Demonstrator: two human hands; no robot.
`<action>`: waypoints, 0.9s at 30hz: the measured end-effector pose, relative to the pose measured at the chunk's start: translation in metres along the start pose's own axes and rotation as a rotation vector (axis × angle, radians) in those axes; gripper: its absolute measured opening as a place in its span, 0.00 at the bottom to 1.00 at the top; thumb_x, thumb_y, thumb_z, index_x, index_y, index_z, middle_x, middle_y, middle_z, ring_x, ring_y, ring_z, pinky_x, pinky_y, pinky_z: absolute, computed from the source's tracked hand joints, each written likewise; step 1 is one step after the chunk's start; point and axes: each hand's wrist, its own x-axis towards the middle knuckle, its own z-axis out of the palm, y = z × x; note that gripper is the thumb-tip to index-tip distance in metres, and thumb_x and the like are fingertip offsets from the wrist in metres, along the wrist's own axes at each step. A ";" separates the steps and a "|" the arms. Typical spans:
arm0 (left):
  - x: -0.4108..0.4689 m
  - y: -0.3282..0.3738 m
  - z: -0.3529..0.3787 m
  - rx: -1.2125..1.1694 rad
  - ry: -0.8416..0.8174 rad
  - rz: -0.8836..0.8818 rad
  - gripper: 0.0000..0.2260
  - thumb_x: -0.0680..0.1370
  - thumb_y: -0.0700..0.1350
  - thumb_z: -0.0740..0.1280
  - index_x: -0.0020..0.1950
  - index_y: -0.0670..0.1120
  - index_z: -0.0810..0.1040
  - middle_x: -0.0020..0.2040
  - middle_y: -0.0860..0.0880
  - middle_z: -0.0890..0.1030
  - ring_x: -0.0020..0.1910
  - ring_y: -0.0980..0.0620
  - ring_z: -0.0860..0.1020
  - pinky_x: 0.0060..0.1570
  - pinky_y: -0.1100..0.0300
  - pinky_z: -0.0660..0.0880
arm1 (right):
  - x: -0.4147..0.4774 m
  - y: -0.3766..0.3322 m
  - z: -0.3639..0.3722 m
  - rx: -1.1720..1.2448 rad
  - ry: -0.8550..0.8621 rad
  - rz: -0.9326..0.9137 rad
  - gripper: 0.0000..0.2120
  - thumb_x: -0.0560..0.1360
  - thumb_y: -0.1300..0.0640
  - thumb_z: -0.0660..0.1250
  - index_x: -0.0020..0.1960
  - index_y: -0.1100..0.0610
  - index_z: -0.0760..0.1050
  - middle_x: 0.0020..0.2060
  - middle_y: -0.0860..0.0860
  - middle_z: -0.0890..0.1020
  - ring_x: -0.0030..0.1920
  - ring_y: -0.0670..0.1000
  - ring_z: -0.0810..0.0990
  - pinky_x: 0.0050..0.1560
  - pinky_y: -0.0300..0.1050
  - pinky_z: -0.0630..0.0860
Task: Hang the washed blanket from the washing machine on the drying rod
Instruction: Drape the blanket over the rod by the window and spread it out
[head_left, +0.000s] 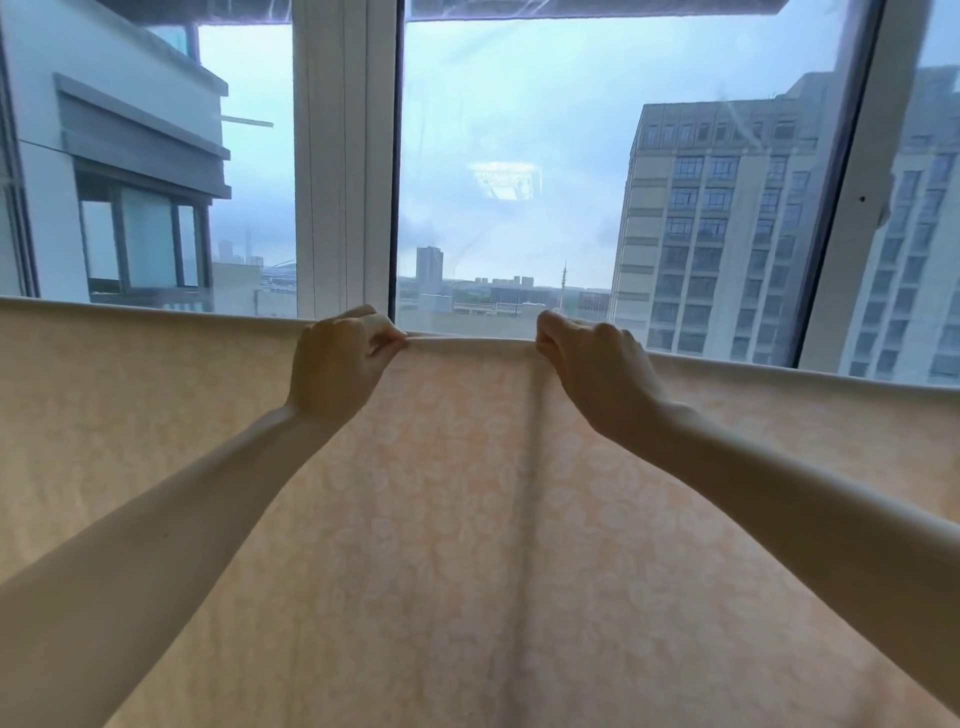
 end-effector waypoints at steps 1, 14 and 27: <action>0.001 0.000 0.000 -0.014 0.014 -0.027 0.07 0.74 0.46 0.72 0.47 0.43 0.85 0.40 0.49 0.84 0.35 0.55 0.78 0.36 0.71 0.69 | 0.000 -0.001 0.001 -0.010 0.005 -0.011 0.08 0.80 0.62 0.61 0.43 0.56 0.68 0.28 0.50 0.74 0.25 0.50 0.74 0.28 0.49 0.77; -0.035 -0.001 0.007 0.188 0.130 0.141 0.12 0.79 0.50 0.66 0.43 0.45 0.85 0.38 0.51 0.84 0.29 0.55 0.78 0.29 0.66 0.66 | -0.019 0.004 0.009 0.140 0.029 -0.141 0.05 0.81 0.59 0.61 0.51 0.58 0.75 0.50 0.54 0.84 0.52 0.54 0.82 0.58 0.48 0.76; -0.057 0.002 0.012 0.179 -0.078 0.149 0.01 0.71 0.43 0.76 0.41 0.48 0.86 0.37 0.52 0.84 0.32 0.51 0.81 0.38 0.58 0.78 | -0.041 0.004 0.011 -0.067 -0.003 -0.352 0.04 0.77 0.60 0.67 0.52 0.57 0.78 0.59 0.51 0.80 0.66 0.54 0.73 0.70 0.50 0.66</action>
